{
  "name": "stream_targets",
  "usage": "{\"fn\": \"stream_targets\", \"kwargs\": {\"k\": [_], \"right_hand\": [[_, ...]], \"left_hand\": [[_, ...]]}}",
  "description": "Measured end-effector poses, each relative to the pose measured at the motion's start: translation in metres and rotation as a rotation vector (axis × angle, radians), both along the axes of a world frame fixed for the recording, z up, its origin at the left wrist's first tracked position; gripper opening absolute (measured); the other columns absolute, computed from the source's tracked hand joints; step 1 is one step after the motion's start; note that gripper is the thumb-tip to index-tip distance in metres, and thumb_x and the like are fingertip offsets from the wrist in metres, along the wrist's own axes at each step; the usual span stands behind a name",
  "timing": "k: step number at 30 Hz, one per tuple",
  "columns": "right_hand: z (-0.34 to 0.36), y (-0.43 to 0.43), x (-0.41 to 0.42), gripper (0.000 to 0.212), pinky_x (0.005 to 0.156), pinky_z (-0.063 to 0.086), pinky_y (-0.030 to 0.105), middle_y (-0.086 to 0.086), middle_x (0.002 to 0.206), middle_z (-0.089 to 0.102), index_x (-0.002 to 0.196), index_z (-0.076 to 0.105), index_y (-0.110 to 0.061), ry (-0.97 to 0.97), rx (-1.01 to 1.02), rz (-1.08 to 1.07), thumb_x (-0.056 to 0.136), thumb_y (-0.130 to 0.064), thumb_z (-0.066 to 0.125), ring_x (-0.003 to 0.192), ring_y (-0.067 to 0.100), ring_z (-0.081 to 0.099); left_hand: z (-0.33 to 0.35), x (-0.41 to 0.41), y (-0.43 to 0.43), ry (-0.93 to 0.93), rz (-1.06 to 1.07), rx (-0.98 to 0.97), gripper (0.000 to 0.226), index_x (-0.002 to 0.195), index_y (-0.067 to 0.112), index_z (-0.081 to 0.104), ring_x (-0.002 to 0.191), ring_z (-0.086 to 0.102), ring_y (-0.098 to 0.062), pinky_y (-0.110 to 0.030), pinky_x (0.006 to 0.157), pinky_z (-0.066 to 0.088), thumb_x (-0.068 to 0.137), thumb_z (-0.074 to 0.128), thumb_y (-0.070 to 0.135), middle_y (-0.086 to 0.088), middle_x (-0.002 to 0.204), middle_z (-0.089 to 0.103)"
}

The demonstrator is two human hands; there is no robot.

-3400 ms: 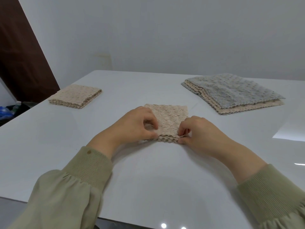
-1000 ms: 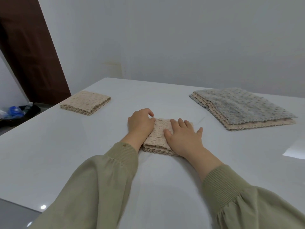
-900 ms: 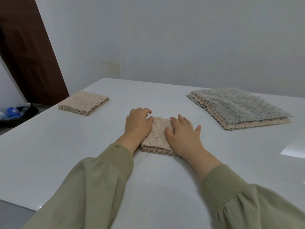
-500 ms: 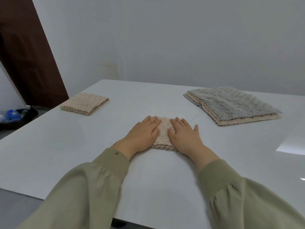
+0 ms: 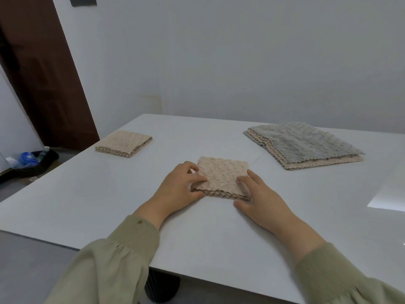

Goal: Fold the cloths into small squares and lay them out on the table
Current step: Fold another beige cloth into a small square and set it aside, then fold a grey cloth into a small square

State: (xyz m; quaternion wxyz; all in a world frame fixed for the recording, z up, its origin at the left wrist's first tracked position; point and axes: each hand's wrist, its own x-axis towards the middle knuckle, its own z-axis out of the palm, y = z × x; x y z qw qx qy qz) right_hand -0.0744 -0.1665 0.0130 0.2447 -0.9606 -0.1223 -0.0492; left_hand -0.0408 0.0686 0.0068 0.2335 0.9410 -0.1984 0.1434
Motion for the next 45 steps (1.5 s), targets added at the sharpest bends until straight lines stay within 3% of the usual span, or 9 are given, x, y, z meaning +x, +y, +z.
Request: {"fn": "stream_targets", "kwargs": {"k": [3, 6, 12, 16, 24, 35, 45], "right_hand": [[-0.002, 0.004, 0.003, 0.043, 0.097, 0.034, 0.023, -0.005, 0.154, 0.026, 0.130, 0.048, -0.027, -0.090, -0.022, -0.010, 0.089, -0.028, 0.057, 0.134, 0.012, 0.037], [-0.005, 0.010, 0.019, 0.038, 0.097, 0.037, 0.026, -0.003, 0.148, 0.036, 0.128, 0.053, -0.021, -0.142, -0.034, -0.031, 0.090, -0.023, 0.055, 0.128, 0.016, 0.043], [-0.008, 0.018, 0.079, 0.035, 0.090, 0.045, 0.032, 0.001, 0.136, 0.047, 0.125, 0.056, -0.018, -0.210, -0.066, -0.072, 0.091, -0.025, 0.052, 0.121, 0.020, 0.048], [-0.011, 0.022, 0.130, 0.032, 0.083, 0.047, 0.031, -0.001, 0.121, 0.056, 0.120, 0.058, -0.017, -0.250, -0.089, -0.109, 0.090, -0.026, 0.053, 0.110, 0.021, 0.051], [-0.011, 0.019, 0.216, 0.036, 0.093, 0.042, 0.034, 0.001, 0.127, 0.056, 0.124, 0.056, -0.015, -0.227, -0.097, -0.160, 0.089, -0.024, 0.053, 0.114, 0.024, 0.047], [-0.014, 0.006, 0.304, 0.036, 0.093, 0.037, 0.033, 0.007, 0.119, 0.061, 0.121, 0.059, -0.011, -0.235, -0.073, -0.219, 0.086, -0.021, 0.058, 0.112, 0.028, 0.049], [-0.011, 0.010, 0.287, 0.034, 0.092, 0.039, 0.037, 0.012, 0.118, 0.056, 0.117, 0.055, -0.004, -0.242, -0.132, -0.270, 0.088, -0.021, 0.053, 0.109, 0.030, 0.047]], "left_hand": [[-0.002, 0.004, -0.001, -0.010, 0.051, -0.011, 0.033, 0.111, 0.030, 0.069, 0.095, 0.049, -0.003, -0.020, 0.087, 0.040, 0.078, 0.073, 0.032, 0.016, 0.108, 0.049], [-0.005, 0.016, -0.003, -0.002, 0.074, -0.012, 0.032, 0.114, 0.030, 0.067, 0.090, 0.050, -0.002, -0.013, 0.079, 0.033, 0.082, 0.070, 0.031, 0.017, 0.109, 0.051], [-0.007, 0.068, -0.004, -0.032, 0.156, 0.034, 0.035, 0.122, 0.025, 0.063, 0.103, 0.053, -0.012, -0.015, 0.081, 0.031, 0.088, 0.063, 0.032, 0.008, 0.116, 0.053], [-0.008, 0.116, -0.008, -0.044, 0.205, -0.011, 0.036, 0.122, 0.021, 0.063, 0.087, 0.048, -0.011, -0.019, 0.077, 0.034, 0.088, 0.063, 0.029, 0.004, 0.104, 0.049], [-0.009, 0.203, -0.021, -0.014, 0.221, -0.069, 0.036, 0.124, 0.022, 0.061, 0.090, 0.052, -0.016, -0.023, 0.079, 0.039, 0.088, 0.063, 0.027, 0.004, 0.100, 0.049], [-0.008, 0.295, -0.036, 0.002, 0.199, -0.081, 0.036, 0.123, 0.023, 0.062, 0.097, 0.052, -0.018, -0.027, 0.082, 0.040, 0.088, 0.062, 0.026, 0.001, 0.102, 0.051], [-0.006, 0.263, -0.053, 0.025, 0.246, 0.062, 0.045, 0.138, 0.017, 0.043, 0.115, 0.044, -0.022, -0.032, 0.091, 0.039, 0.094, 0.046, 0.022, -0.005, 0.129, 0.044]]}}
